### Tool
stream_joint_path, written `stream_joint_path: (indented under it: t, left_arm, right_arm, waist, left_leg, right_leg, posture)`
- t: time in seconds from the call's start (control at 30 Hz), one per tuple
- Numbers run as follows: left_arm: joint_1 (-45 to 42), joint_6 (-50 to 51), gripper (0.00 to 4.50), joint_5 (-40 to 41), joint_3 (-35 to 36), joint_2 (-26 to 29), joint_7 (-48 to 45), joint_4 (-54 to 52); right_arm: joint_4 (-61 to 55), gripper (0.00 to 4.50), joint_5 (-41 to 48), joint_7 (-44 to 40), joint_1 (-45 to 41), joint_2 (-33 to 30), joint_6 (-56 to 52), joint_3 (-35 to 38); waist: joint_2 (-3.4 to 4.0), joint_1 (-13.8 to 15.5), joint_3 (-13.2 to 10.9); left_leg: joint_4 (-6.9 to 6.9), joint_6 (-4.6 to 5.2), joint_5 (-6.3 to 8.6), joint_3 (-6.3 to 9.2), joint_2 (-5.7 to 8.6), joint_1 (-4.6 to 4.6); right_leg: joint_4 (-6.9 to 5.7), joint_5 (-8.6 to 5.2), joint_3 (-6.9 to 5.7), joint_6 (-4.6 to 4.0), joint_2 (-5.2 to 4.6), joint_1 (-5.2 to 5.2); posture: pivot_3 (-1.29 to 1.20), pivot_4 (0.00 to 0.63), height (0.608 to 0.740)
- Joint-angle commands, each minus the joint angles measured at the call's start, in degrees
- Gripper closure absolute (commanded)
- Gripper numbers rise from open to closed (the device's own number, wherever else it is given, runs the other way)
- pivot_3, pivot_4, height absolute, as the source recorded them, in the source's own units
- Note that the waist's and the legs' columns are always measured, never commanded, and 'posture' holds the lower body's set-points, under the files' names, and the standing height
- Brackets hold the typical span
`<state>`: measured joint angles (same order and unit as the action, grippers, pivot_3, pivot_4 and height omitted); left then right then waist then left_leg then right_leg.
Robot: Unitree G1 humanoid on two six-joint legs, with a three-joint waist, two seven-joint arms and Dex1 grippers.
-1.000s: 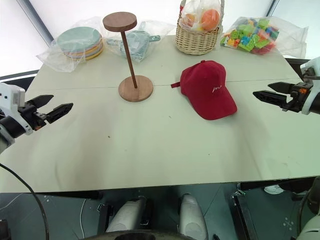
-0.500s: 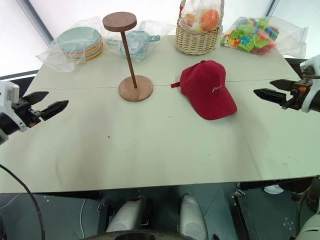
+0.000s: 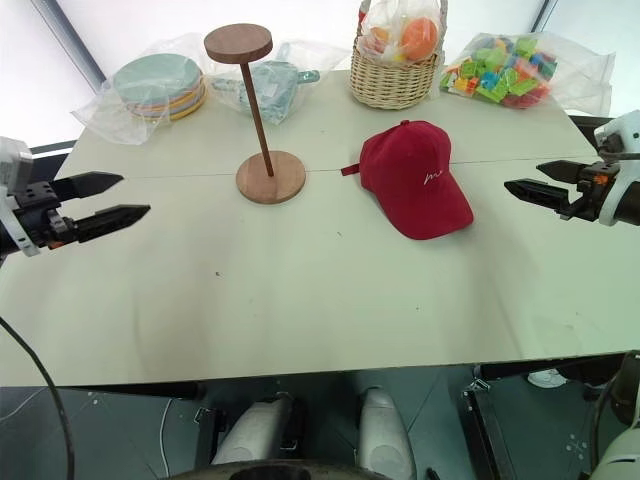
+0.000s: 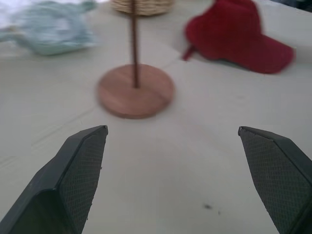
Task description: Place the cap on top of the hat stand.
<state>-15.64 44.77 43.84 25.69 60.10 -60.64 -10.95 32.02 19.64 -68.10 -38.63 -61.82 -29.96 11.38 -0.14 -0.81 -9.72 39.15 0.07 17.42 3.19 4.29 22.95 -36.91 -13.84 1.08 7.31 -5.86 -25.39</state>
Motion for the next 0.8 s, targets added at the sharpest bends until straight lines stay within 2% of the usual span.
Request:
stream_joint_path:
  t: [0.03, 0.1, 0.23, 0.4, 0.6, 0.67, 0.8]
  left_arm:
    - [-2.8, 0.3, 0.00, 1.3, -0.7, 2.0, -1.9, -0.6]
    - [-4.6, 0.2, 0.00, 1.1, -1.8, 2.1, -2.3, 0.4]
    - [-5.9, -1.7, 0.00, -1.4, -5.0, 1.3, -3.5, 3.2]
    - [-6.1, -3.2, 0.00, -2.5, -7.1, -0.4, -3.6, 4.2]
    - [-3.2, -3.5, 0.00, -2.3, -6.4, -2.4, -2.5, 1.7]
    - [-1.6, -3.9, 0.00, -2.2, -6.0, -3.2, -1.8, 0.5]
    - [0.1, -3.0, 0.00, -1.2, -4.7, -4.2, -0.2, -2.1]
  right_arm:
    - [-5.0, 0.02, -4.5, 1.3, 0.9, -0.9, 8.9, -2.0]
    - [-6.8, 0.02, -7.0, 3.5, 0.3, 0.2, 16.2, -2.8]
    - [-1.5, 0.02, -28.4, 11.6, 3.6, -5.4, 56.2, -13.7]
    - [12.0, 0.02, -41.1, 23.0, -2.5, -6.7, 79.9, -20.0]
    - [20.9, 0.02, -53.8, 36.8, -7.9, -6.8, 97.1, -25.8]
    - [22.4, 0.02, -59.2, 42.8, -9.4, -6.3, 99.0, -27.9]
    - [26.3, 0.02, -65.5, 49.2, -13.2, -3.9, 99.6, -32.1]
  waist:
    - [0.01, 0.0, 0.0]
    - [0.06, -0.1, 0.0]
    - [0.10, 0.0, 0.0]
    - [0.11, -0.4, -0.1]
    - [0.13, -0.5, -0.1]
    - [0.13, -0.5, -0.1]
    - [0.12, -0.5, -0.1]
  left_leg:
    - [0.00, 0.00, 0.00, 0.00, 0.00, -0.01]
    - [0.01, 0.00, 0.00, -0.04, 0.01, -0.01]
    - [-0.02, -0.01, 0.00, -0.09, 0.02, -0.04]
    - [0.01, -0.01, -0.01, -0.21, 0.02, -0.08]
    - [-0.07, -0.03, -0.02, -0.23, -0.05, -0.16]
    - [-0.08, -0.03, -0.02, -0.26, -0.05, -0.19]
    - [-0.05, -0.05, -0.03, -0.26, -0.05, -0.23]
  right_leg:
    - [-0.01, 0.00, 0.00, 0.00, 0.00, 0.00]
    - [-0.02, 0.00, 0.00, 0.00, 0.06, 0.00]
    - [-0.07, 0.00, 0.00, 0.01, 0.10, -0.06]
    - [-0.05, 0.00, 0.08, 0.01, 0.15, -0.02]
    - [-0.06, -0.01, 0.15, 0.00, 0.24, -0.03]
    - [-0.06, -0.01, 0.19, -0.01, 0.24, -0.02]
    - [-0.07, -0.01, 0.22, -0.01, 0.26, 0.03]
  posture:
    - [0.00, 0.150, 0.740]
    - [0.00, 0.150, 0.740]
    - [0.00, 0.150, 0.740]
    - [0.00, 0.150, 0.740]
    - [0.00, 0.150, 0.740]
    - [0.00, 0.150, 0.740]
    - [0.00, 0.150, 0.740]
